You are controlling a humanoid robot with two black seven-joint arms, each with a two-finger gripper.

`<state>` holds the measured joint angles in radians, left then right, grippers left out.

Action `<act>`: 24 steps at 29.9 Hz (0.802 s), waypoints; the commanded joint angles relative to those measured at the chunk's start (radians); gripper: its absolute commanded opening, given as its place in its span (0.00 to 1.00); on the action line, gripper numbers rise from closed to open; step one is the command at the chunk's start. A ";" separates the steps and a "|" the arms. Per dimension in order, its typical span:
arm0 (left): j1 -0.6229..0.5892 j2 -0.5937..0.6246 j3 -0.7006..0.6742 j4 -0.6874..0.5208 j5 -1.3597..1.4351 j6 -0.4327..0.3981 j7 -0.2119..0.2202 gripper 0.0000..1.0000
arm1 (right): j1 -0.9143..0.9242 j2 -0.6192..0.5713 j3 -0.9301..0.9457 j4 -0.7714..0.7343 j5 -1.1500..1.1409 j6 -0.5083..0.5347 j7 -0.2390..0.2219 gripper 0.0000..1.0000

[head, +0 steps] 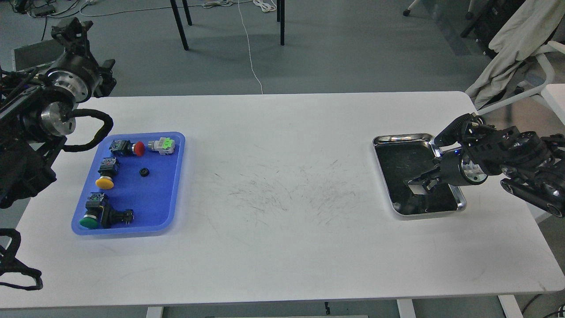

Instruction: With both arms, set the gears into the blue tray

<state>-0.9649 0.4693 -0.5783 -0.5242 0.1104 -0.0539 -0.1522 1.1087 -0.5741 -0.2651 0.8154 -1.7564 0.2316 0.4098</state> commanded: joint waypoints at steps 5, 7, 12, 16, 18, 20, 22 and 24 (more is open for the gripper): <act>0.000 -0.001 0.000 0.003 0.000 0.000 -0.012 0.91 | -0.004 0.010 0.000 -0.001 0.000 0.000 0.000 0.70; 0.000 -0.001 0.000 0.004 0.000 0.000 -0.012 0.91 | -0.004 0.010 0.000 -0.001 0.000 0.000 0.000 0.67; 0.000 0.000 0.000 0.006 0.000 0.000 -0.013 0.91 | -0.004 0.011 0.000 -0.001 0.000 0.000 0.000 0.61; 0.000 -0.001 0.000 0.013 0.000 0.000 -0.013 0.91 | -0.006 0.010 -0.014 -0.001 0.000 0.000 0.000 0.55; 0.000 -0.001 0.000 0.015 0.000 0.000 -0.013 0.91 | -0.004 0.010 -0.026 -0.010 -0.002 0.000 0.000 0.52; 0.000 -0.003 0.000 0.015 0.000 0.000 -0.015 0.91 | -0.006 0.010 -0.026 -0.018 0.000 0.000 0.001 0.51; 0.000 -0.003 0.000 0.015 0.000 0.000 -0.015 0.91 | -0.006 0.010 -0.026 -0.018 -0.002 -0.001 0.000 0.50; 0.000 -0.003 0.000 0.015 0.000 0.000 -0.015 0.91 | -0.006 0.010 -0.026 -0.019 -0.002 -0.001 0.000 0.48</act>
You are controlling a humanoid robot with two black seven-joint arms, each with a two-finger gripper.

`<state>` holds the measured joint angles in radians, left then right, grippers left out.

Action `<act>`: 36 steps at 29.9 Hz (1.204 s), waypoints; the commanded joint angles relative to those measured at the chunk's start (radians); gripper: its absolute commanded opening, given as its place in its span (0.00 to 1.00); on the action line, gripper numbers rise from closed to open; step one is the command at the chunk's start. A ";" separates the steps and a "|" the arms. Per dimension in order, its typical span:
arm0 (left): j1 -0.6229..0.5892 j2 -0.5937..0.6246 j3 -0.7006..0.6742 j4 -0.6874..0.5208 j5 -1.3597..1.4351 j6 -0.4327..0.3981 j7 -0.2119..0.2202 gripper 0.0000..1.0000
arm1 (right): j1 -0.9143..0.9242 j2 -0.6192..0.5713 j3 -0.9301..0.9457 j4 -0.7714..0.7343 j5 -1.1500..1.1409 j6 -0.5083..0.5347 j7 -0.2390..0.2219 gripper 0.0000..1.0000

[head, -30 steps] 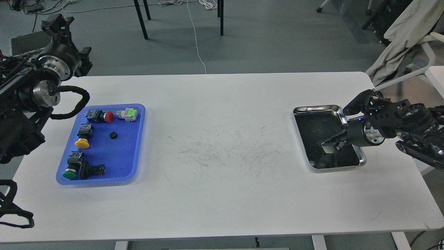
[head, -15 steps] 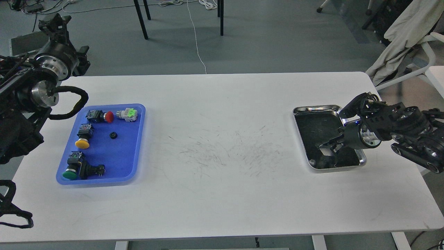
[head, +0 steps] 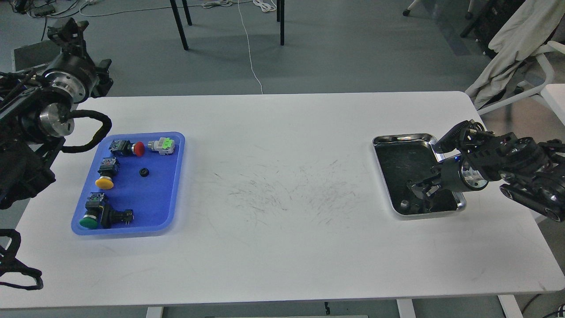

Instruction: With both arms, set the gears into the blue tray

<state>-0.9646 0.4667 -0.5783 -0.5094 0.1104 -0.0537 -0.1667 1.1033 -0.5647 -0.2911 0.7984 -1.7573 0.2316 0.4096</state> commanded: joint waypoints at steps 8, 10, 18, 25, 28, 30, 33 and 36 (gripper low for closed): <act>0.000 0.004 -0.001 0.000 0.000 0.000 -0.001 0.91 | 0.001 0.008 0.000 -0.005 0.001 -0.008 0.000 0.42; 0.000 0.004 -0.002 0.000 -0.002 0.000 -0.001 0.91 | 0.001 0.009 0.000 -0.010 0.001 -0.009 0.000 0.40; 0.000 0.004 -0.002 0.000 -0.002 0.000 -0.001 0.91 | 0.003 0.009 0.000 -0.011 0.001 -0.009 0.000 0.23; 0.000 0.004 -0.002 0.000 0.000 0.000 -0.001 0.91 | -0.003 0.008 -0.002 -0.011 0.001 -0.009 0.000 0.14; 0.000 0.004 -0.002 0.000 0.000 0.000 -0.001 0.91 | -0.003 0.011 0.003 -0.013 0.001 -0.011 -0.002 0.19; 0.000 0.004 -0.002 0.000 0.000 0.000 -0.001 0.91 | -0.005 0.011 0.004 -0.024 0.001 -0.012 -0.003 0.26; 0.000 0.004 -0.002 0.000 0.000 0.000 -0.001 0.91 | 0.000 0.011 0.009 -0.030 0.004 -0.012 -0.003 0.34; 0.000 0.004 -0.002 0.000 0.000 0.000 -0.001 0.91 | 0.001 0.012 0.024 -0.031 0.009 -0.015 -0.003 0.44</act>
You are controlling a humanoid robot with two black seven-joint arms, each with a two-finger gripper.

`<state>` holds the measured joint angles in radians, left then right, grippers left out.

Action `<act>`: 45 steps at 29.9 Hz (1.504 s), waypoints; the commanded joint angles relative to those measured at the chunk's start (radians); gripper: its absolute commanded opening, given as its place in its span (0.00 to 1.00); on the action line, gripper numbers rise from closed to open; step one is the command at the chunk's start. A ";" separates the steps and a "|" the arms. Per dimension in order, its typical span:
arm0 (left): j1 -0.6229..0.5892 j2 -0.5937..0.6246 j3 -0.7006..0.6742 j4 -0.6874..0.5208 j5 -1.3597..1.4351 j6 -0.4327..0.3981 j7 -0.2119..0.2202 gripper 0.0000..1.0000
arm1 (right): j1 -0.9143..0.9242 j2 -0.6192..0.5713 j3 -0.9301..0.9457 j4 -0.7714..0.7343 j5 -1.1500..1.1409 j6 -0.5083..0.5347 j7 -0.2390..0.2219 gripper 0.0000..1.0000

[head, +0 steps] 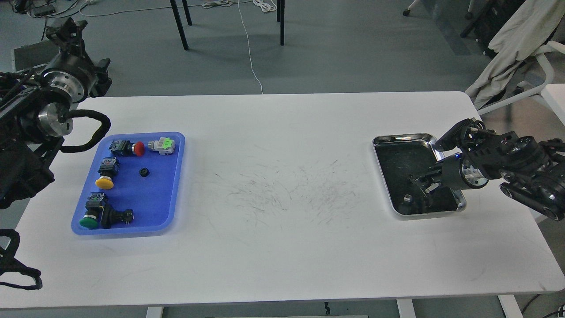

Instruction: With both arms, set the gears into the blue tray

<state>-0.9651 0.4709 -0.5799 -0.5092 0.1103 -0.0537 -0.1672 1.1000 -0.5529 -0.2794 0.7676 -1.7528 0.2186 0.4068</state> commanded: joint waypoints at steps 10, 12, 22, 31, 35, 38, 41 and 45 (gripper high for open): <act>0.000 0.002 -0.001 0.000 -0.001 0.000 -0.009 0.91 | -0.008 0.019 0.020 -0.028 0.013 -0.013 0.000 0.53; 0.000 0.002 -0.001 0.000 -0.001 0.000 -0.011 0.91 | -0.020 0.034 0.020 -0.062 0.013 -0.019 0.000 0.53; 0.003 0.018 -0.001 0.000 -0.001 -0.002 -0.014 0.91 | -0.028 0.070 0.019 -0.079 0.013 -0.028 0.000 0.50; 0.003 0.023 -0.001 0.000 -0.001 -0.002 -0.014 0.91 | -0.032 0.068 -0.001 -0.073 0.012 -0.027 0.015 0.24; 0.003 0.021 -0.001 0.000 -0.001 0.000 -0.014 0.91 | -0.037 0.064 -0.001 -0.076 0.012 -0.027 0.015 0.13; 0.003 0.021 -0.001 0.000 -0.001 0.000 -0.014 0.91 | -0.034 0.061 -0.001 -0.076 0.012 -0.027 0.015 0.07; 0.003 0.021 -0.001 0.000 0.000 0.000 -0.014 0.91 | -0.022 0.059 0.000 -0.079 0.012 -0.027 0.015 0.01; 0.002 0.023 -0.001 0.000 0.000 0.002 -0.014 0.91 | 0.006 0.065 0.009 -0.079 0.012 -0.041 0.015 0.01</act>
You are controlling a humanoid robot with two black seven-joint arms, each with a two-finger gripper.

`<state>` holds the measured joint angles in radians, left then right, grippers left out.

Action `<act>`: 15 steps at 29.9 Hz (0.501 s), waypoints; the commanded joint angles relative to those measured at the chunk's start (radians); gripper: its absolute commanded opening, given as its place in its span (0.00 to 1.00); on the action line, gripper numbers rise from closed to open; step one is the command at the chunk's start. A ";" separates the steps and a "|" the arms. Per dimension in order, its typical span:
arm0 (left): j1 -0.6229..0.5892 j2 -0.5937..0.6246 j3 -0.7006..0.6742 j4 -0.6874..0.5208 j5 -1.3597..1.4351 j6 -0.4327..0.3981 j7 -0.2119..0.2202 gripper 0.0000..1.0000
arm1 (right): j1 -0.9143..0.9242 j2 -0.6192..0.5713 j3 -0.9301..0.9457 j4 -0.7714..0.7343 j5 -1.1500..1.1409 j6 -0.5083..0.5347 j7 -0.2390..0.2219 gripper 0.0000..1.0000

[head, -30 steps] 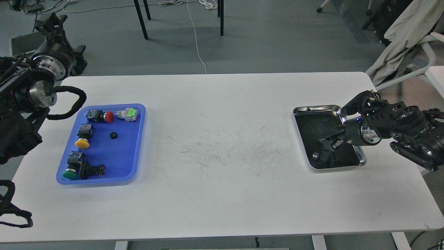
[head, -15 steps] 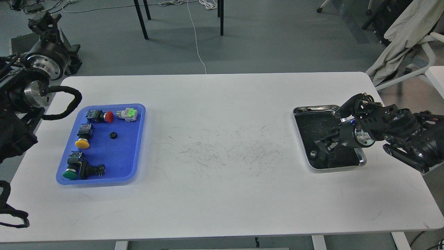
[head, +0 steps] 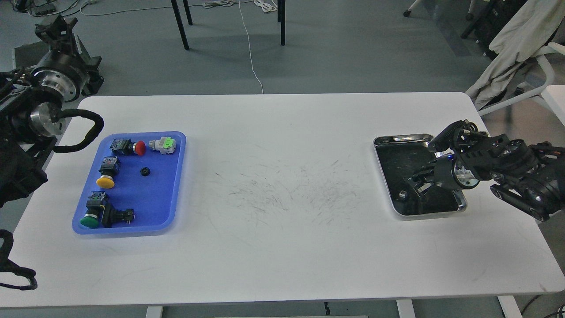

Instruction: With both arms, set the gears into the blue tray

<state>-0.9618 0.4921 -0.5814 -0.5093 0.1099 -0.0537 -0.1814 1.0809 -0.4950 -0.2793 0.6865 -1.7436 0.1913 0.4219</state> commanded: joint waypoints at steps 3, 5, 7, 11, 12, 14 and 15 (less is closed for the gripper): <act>-0.002 0.003 0.000 0.000 0.001 0.000 0.002 0.91 | 0.060 0.012 0.015 -0.004 0.003 -0.029 0.000 0.01; -0.002 0.005 0.000 0.000 0.001 0.000 0.002 0.91 | 0.076 0.013 0.018 -0.004 0.003 -0.061 0.000 0.01; -0.002 0.009 0.000 0.000 0.001 0.002 0.002 0.91 | 0.096 0.015 0.020 -0.008 0.003 -0.096 -0.002 0.01; -0.003 0.016 -0.001 0.000 -0.001 0.000 0.004 0.91 | 0.137 0.065 0.043 -0.030 0.003 -0.138 -0.006 0.01; -0.003 0.016 -0.003 0.000 -0.001 0.000 0.004 0.91 | 0.143 0.079 0.045 -0.041 0.003 -0.145 -0.005 0.01; -0.005 0.020 -0.005 -0.002 -0.001 0.000 0.004 0.91 | 0.166 0.107 0.045 -0.057 0.003 -0.168 -0.006 0.01; -0.006 0.025 -0.005 -0.002 -0.001 0.000 0.004 0.91 | 0.177 0.125 0.045 -0.062 0.003 -0.188 -0.006 0.01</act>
<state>-0.9653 0.5093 -0.5841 -0.5093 0.1097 -0.0526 -0.1780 1.2291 -0.4112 -0.2364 0.6425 -1.7410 0.0401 0.4168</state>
